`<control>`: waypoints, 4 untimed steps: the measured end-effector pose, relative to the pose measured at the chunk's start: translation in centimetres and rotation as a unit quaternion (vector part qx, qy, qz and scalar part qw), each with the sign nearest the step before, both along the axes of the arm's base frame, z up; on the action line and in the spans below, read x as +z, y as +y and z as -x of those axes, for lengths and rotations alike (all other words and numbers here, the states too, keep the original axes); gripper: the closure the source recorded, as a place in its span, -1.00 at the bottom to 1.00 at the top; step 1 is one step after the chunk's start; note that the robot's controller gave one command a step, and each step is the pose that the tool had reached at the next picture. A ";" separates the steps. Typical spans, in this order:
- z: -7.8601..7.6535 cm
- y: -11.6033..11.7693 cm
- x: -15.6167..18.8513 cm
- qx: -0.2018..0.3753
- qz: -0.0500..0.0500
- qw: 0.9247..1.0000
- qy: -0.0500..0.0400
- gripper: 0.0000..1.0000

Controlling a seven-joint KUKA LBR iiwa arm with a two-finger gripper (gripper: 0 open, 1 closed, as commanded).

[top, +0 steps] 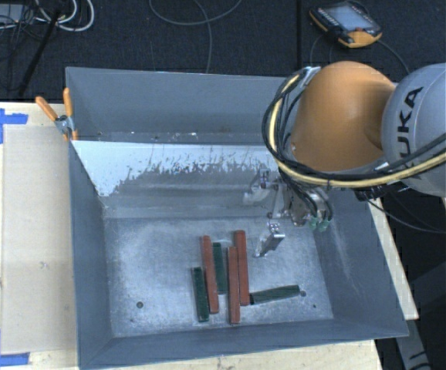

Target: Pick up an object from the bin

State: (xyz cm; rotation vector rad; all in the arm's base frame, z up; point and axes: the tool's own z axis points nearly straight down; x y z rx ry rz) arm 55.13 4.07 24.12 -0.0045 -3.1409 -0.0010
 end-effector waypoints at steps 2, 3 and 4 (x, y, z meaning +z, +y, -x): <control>1.3 -2.7 -3.4 0.036 0.000 0.999 -0.003 -1.00; 4.6 -2.7 -9.2 0.059 0.001 0.998 -0.001 -1.00; 3.6 -2.3 -15.5 0.132 0.001 0.991 -0.007 -1.00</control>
Offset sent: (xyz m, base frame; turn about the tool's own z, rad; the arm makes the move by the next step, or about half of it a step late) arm -0.0348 -0.0740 -0.0884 -0.1546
